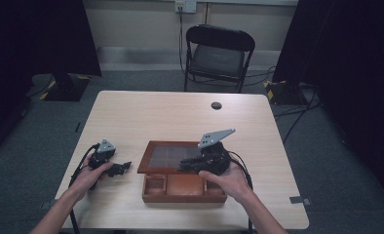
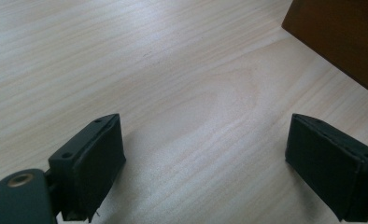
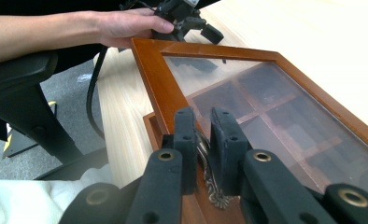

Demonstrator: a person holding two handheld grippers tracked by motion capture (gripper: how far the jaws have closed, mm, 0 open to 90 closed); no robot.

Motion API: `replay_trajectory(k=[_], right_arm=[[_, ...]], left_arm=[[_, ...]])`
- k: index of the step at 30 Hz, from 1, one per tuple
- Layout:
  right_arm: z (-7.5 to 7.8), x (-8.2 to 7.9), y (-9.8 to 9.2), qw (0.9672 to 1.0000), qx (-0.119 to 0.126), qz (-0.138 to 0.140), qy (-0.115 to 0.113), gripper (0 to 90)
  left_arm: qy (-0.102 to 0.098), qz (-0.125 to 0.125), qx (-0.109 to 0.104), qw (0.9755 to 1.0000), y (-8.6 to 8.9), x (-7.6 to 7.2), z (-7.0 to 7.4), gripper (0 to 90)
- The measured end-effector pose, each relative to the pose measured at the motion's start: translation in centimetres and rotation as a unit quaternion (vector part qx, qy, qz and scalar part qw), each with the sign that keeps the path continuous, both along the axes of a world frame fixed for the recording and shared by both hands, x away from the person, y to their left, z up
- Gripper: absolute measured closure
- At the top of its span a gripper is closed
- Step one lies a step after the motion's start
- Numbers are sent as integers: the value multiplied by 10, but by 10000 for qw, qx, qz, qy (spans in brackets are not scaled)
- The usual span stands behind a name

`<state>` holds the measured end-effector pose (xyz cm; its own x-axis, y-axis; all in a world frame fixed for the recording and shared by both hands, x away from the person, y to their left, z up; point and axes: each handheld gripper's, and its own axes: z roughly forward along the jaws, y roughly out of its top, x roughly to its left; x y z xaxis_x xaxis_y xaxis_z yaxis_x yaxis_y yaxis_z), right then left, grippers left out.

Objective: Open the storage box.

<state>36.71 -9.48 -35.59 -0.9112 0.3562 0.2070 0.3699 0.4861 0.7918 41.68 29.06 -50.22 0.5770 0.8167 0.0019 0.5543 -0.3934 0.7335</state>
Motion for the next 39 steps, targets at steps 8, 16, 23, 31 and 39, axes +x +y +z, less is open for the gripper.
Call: replay_trajectory(k=[8, 16, 23, 31, 39], right_arm=[[5, 3, 0, 10000, 29, -43, -21, 818], [9, 5, 1, 10000, 21, -84, -36, 818], [13, 8, 1, 9999, 32, -102, -52, 819], [19, 12, 0, 9998, 75, -139, -88, 819], [21, 15, 0, 9998, 98, -160, -77, 820]], left_arm=[[-21, -17, 10, 10000, 0, 0, 0, 109], [-15, -13, 10, 10000, 0, 0, 0, 109], [2, 13, -26, 10000, 0, 0, 0, 109], [9, 21, -45, 10000, -1, 0, 0, 109], [3, 18, -13, 10000, 0, 0, 0, 109]])
